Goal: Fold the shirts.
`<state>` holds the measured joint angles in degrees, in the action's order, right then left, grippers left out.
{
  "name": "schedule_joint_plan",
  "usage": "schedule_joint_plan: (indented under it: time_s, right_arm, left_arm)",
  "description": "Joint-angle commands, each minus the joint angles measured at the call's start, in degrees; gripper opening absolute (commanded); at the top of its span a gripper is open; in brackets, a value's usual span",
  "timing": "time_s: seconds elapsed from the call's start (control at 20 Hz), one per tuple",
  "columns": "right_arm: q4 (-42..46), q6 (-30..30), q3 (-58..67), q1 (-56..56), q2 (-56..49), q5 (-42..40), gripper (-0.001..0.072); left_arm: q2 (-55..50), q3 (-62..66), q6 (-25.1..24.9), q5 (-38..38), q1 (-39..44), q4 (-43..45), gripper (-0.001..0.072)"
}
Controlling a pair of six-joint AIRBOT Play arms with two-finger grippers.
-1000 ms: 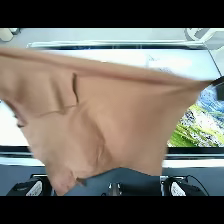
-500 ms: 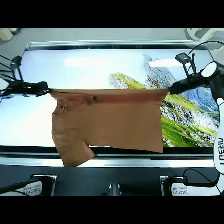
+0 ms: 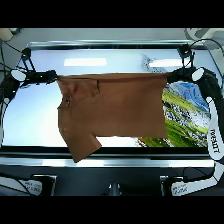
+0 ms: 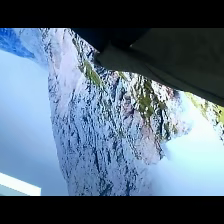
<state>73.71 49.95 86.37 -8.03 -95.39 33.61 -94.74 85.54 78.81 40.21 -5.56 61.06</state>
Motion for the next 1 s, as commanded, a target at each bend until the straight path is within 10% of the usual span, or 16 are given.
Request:
schedule_joint_plan:
  time_s: [0.0,0.45,0.85,0.95]
  right_arm:
    - [-2.01,-0.04,-0.02,0.02,-3.69,3.52,0.0024]
    - [3.89,-0.26,-0.04,-0.02,-2.91,22.08,0.0026]
    - [3.41,-0.02,-0.07,-0.02,-6.86,32.17,0.0027]
    - [2.95,2.69,0.0,-0.04,-6.43,32.7,0.0321]
  left_arm:
    - [-4.31,1.46,4.85,-0.07,0.31,-0.63,0.0026]
    - [-0.33,-1.68,-1.25,24.63,-0.48,3.04,0.0026]
    - [-0.66,-10.34,3.15,25.49,-0.61,2.78,0.0035]
    - [-0.55,-10.03,3.28,27.36,-0.98,1.31,0.0339]
